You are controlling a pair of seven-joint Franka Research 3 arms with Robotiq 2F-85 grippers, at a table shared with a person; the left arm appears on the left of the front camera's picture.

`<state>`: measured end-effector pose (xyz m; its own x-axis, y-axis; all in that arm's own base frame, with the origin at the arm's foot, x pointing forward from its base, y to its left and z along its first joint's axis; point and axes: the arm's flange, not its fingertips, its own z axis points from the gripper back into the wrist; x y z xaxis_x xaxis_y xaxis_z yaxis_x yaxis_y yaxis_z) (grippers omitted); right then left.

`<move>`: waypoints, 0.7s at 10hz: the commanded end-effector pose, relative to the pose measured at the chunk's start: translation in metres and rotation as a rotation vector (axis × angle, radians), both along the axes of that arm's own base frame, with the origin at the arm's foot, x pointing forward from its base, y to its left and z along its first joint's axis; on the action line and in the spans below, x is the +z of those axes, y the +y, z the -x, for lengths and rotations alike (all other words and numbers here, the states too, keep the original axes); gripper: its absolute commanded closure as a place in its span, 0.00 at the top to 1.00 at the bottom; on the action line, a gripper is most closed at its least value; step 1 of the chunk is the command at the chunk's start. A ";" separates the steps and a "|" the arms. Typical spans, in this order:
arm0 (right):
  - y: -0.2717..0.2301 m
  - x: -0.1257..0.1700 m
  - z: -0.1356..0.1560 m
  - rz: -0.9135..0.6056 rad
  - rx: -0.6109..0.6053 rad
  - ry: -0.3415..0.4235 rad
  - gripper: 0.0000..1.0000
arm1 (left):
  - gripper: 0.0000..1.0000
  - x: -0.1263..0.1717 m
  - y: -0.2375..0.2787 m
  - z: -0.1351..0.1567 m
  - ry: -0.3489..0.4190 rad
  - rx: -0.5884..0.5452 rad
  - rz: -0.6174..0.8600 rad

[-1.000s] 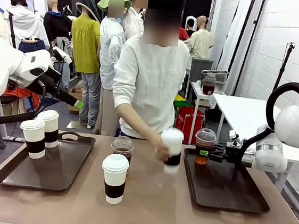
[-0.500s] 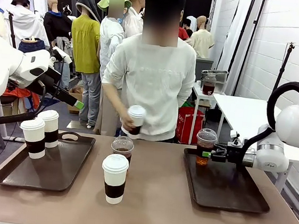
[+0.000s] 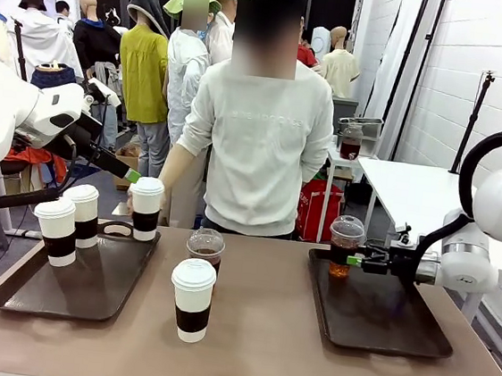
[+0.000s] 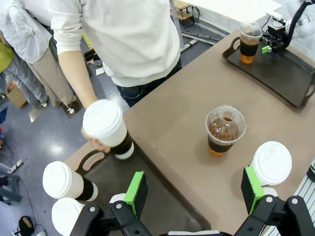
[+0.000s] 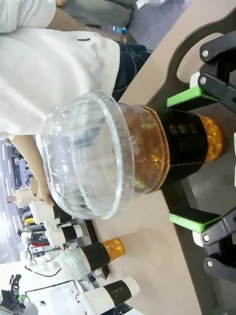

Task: Distribute the coffee onto the tray.
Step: Pick up one iced Americano and place it on the right Handle tray.

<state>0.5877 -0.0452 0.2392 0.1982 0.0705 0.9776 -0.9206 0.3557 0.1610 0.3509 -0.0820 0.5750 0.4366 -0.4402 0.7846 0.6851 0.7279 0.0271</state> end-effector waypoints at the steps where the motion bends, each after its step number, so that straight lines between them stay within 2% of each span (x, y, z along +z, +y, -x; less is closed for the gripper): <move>1: -0.007 0.005 0.015 0.023 -0.025 0.020 1.00 | 1.00 0.000 0.000 0.000 0.006 -0.012 0.017; 5: -0.016 0.008 0.035 0.049 -0.061 0.015 1.00 | 1.00 0.000 0.000 0.000 0.006 -0.012 0.017; 6: -0.016 0.003 0.020 0.007 -0.036 0.017 1.00 | 1.00 0.000 0.000 0.000 0.006 -0.012 0.017; 7: -0.016 0.003 0.020 0.007 -0.036 0.017 1.00 | 1.00 0.000 0.000 0.000 0.006 -0.012 0.017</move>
<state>0.5632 -0.0626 0.2435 0.2210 0.0734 0.9725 -0.9005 0.3983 0.1746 0.3509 -0.0821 0.5750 0.4366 -0.4402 0.7846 0.6852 0.7279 0.0271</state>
